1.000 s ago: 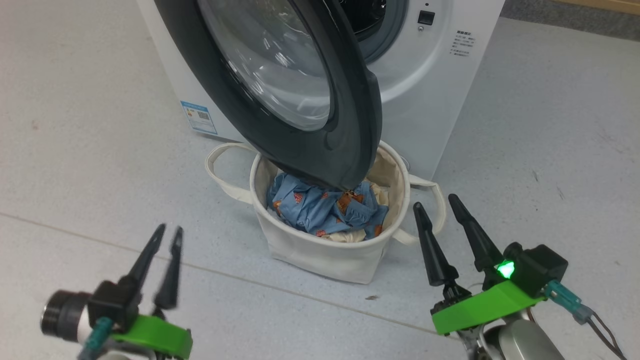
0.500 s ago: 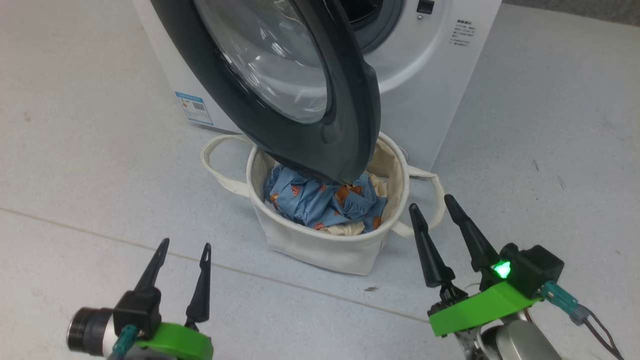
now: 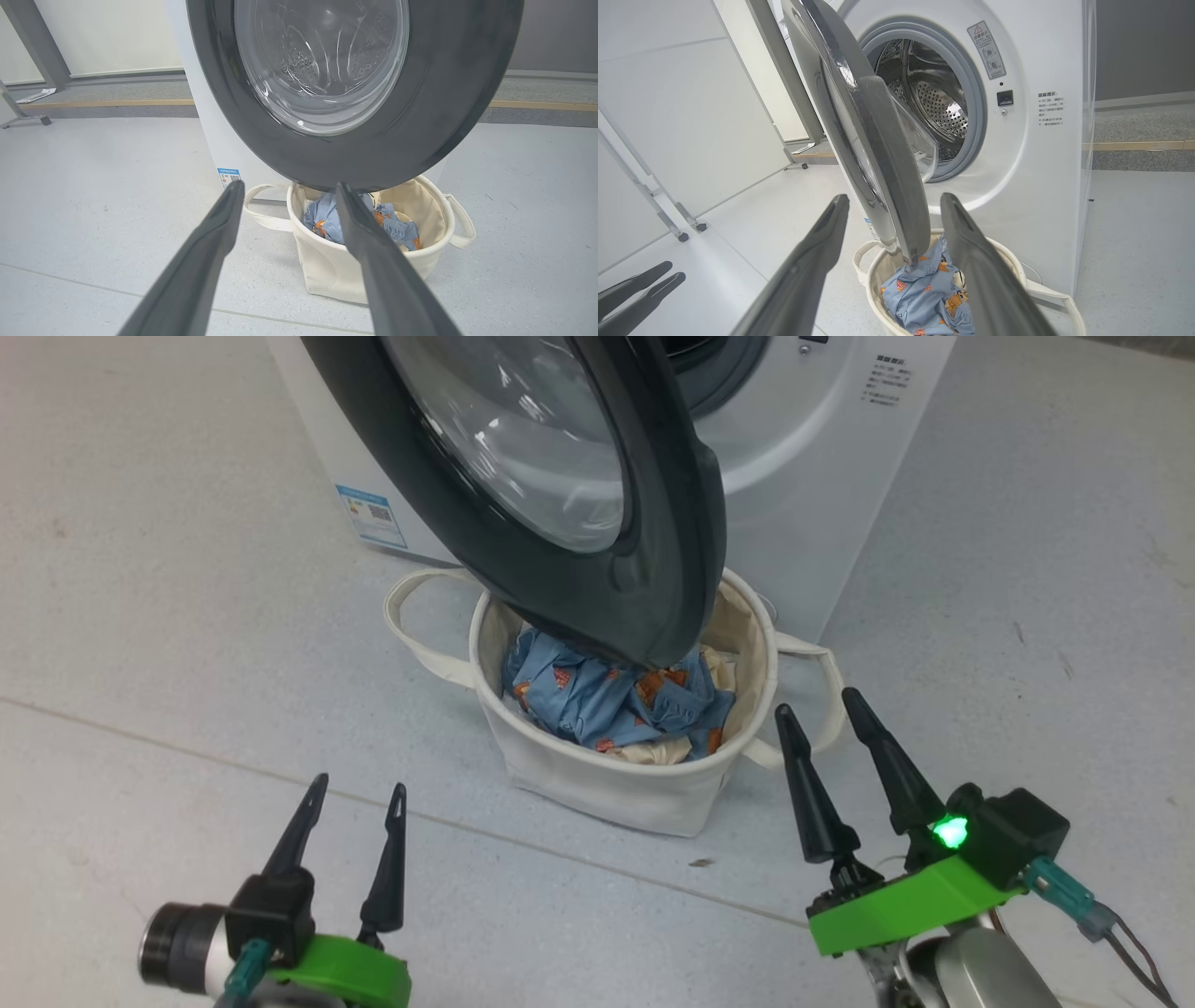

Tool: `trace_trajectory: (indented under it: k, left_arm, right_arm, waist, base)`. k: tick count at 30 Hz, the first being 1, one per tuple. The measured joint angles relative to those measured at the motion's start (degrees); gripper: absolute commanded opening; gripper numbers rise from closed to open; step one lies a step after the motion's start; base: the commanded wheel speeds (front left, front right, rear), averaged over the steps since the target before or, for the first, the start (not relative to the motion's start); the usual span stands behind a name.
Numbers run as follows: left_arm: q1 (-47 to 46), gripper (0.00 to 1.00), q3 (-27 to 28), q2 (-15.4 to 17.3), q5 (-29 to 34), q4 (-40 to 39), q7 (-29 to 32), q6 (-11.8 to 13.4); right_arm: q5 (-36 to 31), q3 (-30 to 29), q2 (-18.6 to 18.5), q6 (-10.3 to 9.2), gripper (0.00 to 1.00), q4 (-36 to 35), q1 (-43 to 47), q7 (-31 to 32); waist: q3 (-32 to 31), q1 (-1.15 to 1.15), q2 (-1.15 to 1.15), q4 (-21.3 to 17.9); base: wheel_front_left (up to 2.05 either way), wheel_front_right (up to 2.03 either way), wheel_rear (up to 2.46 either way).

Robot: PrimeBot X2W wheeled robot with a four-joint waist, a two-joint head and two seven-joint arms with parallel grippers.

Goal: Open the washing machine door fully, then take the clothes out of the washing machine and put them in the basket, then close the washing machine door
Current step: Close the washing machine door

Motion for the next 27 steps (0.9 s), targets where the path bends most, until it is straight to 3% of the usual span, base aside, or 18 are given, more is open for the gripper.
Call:
trace_trajectory:
  k: [9, 10, 11, 12, 21, 27]
  left_arm:
    - [-1.0, 1.00, 0.3, -1.4, 1.2, 0.6, 0.0, -1.5]
    - [-1.1, 1.00, 0.3, -1.7, 1.1, 0.7, 0.0, -1.9]
    - [-1.2, 1.00, 0.3, -1.9, 1.1, 0.7, 0.0, -2.0]
    - [-1.3, 1.00, 0.3, -2.2, 1.1, 0.9, 0.0, -2.0]
    - [-4.1, 1.00, 0.7, -3.7, 2.3, 1.0, 0.0, -3.0]
    - [-6.7, 1.00, 0.6, -5.6, 2.7, 1.0, 0.0, -3.5]
  right_arm:
    - [0.0, 3.1, 0.0, 0.00, 1.00, -0.5, -1.1, 0.0]
    - [0.0, 3.7, 0.0, 0.00, 0.90, -0.5, -1.5, 0.0]
    - [0.0, 4.4, 0.0, 0.00, 0.15, -0.5, -2.1, 0.0]
    - [0.0, 5.4, 0.0, 0.00, 0.00, -0.5, -2.7, 0.0]
    - [-1.0, 11.2, -0.1, 0.00, 0.00, 2.1, -9.6, 0.0]
    - [-1.4, 10.7, -0.2, 0.00, 0.00, 3.9, -16.6, 0.0]
  waist:
    - [1.7, 0.00, 0.00, 1.0]
    - [2.0, 0.00, 0.00, 1.1]
    - [2.3, 0.00, 0.00, 1.3]
    - [2.6, 0.00, 0.00, 1.4]
    - [6.4, 0.00, 0.00, 2.8]
    - [10.3, 0.00, 0.00, 4.2]
  base:
    - [0.00, 0.00, 0.00]
    - [0.00, 0.00, 0.00]
    - [0.00, 0.00, 0.00]
    - [0.00, 0.00, 0.00]
    - [0.00, 0.00, 0.00]
    - [0.00, 0.00, 0.00]
